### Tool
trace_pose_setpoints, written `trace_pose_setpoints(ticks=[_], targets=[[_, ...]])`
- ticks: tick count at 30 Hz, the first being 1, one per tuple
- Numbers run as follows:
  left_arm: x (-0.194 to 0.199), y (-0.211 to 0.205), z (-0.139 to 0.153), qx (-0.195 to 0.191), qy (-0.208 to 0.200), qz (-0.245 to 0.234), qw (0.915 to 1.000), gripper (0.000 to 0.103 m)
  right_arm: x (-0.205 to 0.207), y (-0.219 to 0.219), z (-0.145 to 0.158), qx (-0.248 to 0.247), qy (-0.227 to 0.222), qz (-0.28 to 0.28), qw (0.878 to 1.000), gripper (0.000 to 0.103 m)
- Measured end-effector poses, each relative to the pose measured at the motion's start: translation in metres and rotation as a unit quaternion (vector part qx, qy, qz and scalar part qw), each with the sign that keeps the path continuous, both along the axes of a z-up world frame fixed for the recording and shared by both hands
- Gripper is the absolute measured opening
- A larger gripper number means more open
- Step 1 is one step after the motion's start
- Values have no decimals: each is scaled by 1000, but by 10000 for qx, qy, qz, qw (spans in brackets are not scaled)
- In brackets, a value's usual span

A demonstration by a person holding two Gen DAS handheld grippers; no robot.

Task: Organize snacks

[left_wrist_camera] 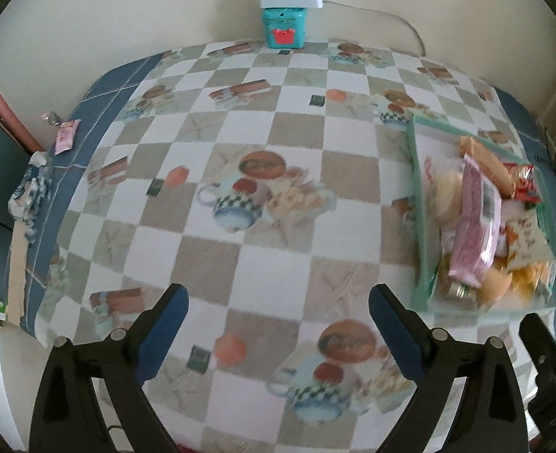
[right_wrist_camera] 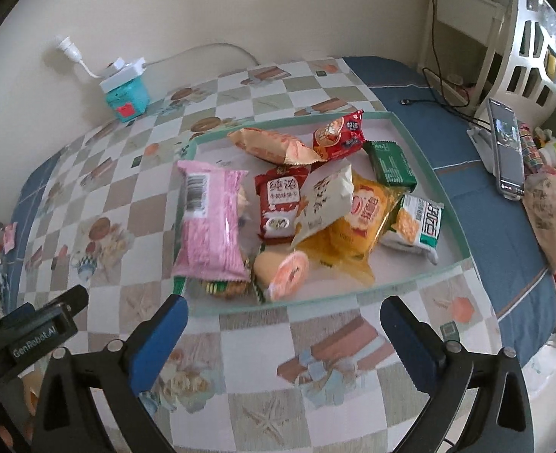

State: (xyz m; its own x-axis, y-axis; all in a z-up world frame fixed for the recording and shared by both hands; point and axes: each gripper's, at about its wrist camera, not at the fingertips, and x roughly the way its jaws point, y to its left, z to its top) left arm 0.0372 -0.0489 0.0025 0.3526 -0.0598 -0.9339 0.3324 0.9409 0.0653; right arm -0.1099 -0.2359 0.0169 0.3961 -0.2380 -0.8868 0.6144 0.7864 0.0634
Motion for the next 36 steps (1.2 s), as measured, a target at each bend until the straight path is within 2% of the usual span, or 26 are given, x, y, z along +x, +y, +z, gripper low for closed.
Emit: trace_pose_setpoints(ticks=[10, 36], targets=[[-19, 17, 4, -29, -25, -59, 10000, 97, -12, 16, 1, -158, 31, 123, 9998, 103], [-12, 20, -2, -33, 240, -50, 9997, 97, -6, 14, -4, -318, 189, 115, 9992, 103]])
